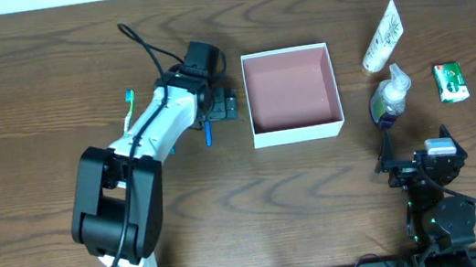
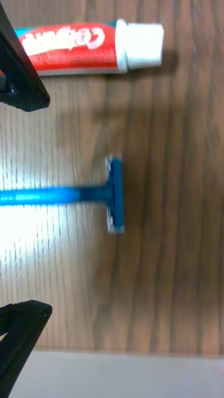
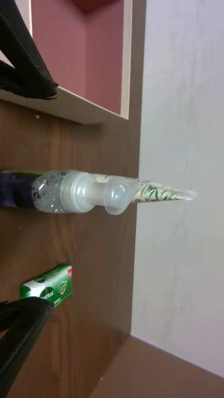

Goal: Pack container
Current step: 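Reach the left gripper to the blue razor and grasp its handle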

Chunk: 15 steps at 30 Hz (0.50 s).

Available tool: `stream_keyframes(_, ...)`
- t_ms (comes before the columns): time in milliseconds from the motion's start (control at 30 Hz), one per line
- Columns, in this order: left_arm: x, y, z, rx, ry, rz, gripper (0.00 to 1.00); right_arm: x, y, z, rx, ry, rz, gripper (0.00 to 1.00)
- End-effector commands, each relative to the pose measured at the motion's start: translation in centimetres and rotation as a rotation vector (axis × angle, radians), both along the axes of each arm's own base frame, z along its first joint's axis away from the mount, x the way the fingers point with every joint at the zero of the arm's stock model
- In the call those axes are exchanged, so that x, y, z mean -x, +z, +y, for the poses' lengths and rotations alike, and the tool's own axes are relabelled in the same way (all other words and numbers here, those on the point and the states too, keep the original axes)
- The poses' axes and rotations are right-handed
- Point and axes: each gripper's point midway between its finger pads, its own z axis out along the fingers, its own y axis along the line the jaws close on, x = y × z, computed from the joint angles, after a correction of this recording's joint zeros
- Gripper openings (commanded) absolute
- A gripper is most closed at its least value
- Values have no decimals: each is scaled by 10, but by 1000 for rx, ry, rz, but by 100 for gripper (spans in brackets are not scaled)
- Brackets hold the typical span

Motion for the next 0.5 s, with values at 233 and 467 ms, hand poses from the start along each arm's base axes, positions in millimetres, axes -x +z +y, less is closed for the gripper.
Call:
stream_keyframes(233,0,-11,1,-13,51,23,98,0,-1,4,11,16,1,99)
stream_keyframes(467,6,-38,4,-36,66,86,98,0,-1,4,11,16,1,99)
